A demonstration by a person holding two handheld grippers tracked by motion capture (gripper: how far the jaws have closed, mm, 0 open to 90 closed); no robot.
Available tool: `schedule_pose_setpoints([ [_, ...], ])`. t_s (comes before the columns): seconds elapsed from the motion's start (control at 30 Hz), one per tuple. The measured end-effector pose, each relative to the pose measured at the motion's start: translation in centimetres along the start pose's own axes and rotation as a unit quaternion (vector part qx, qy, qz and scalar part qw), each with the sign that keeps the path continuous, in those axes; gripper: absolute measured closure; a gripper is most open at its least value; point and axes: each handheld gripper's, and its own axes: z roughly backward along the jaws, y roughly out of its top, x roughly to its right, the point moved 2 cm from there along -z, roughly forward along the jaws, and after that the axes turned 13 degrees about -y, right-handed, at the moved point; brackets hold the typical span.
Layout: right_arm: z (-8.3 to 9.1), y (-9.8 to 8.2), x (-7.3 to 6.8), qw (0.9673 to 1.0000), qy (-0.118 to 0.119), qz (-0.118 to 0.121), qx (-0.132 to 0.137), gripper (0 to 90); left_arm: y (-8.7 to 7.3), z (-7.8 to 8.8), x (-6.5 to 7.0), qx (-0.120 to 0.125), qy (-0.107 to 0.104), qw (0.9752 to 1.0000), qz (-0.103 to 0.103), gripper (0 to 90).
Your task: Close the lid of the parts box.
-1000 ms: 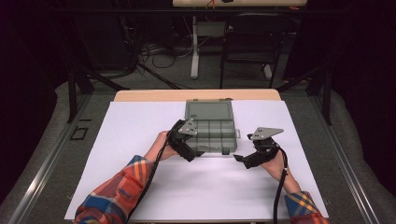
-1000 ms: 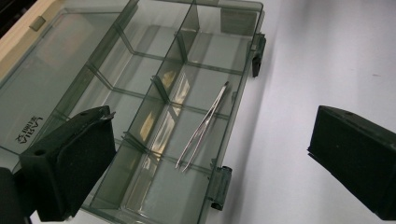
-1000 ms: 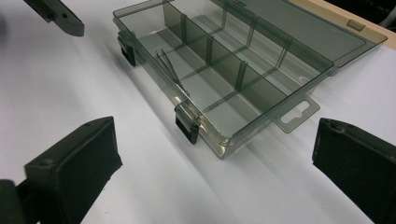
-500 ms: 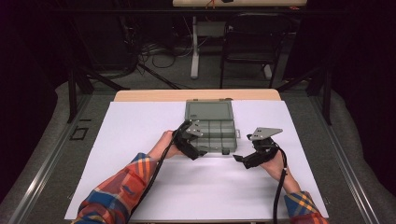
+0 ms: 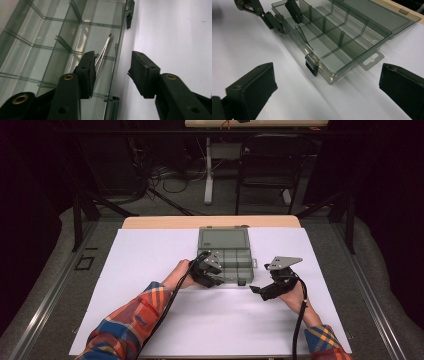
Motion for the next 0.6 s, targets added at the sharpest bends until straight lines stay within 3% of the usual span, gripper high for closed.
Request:
schedule_pose_setpoints([
  [0.37, -0.09, -0.04, 0.06, 1.0000, 0.000, -0.001, -0.001, 0.0, -0.35, -0.65, -0.49, -0.009, -0.026, 0.9996, -0.004, 71.5],
  [0.6, -0.12, -0.09, 0.16, 1.0000, -0.004, -0.002, -0.001, 0.0, -0.51, -1.03, -0.71, -0.016, -0.026, 0.9995, -0.012, 79.7],
])
